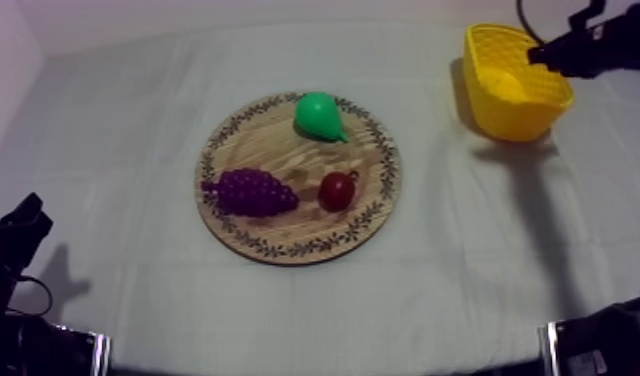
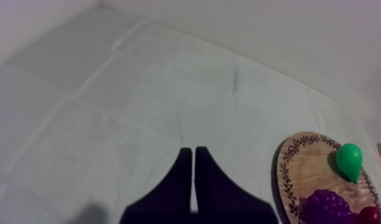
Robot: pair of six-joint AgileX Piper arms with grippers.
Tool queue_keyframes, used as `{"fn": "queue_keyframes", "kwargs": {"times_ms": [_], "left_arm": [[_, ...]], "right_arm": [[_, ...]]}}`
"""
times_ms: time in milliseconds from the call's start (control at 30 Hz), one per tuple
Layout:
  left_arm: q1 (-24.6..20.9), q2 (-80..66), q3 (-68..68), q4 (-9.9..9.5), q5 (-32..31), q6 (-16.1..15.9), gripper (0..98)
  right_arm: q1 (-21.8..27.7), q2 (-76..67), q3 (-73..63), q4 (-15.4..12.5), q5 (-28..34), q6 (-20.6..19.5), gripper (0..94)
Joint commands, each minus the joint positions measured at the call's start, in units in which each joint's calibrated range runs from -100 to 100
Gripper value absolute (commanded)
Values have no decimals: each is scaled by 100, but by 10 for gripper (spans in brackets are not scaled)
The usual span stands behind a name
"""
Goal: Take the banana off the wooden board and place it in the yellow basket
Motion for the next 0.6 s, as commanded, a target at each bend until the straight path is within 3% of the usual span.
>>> {"fn": "queue_keyframes", "kwargs": {"times_ms": [0,267,567], "left_arm": [[2,-5,-1,3,-1,2,1],[2,-5,-1,3,-1,2,1],[2,-5,-1,3,-1,1,1]], "right_arm": [[-2,-1355,621,-94,-4,-268,13],[2,-3598,1996,-628,267,-236,7],[-10,-5765,3784,-901,354,-83,7]]}}
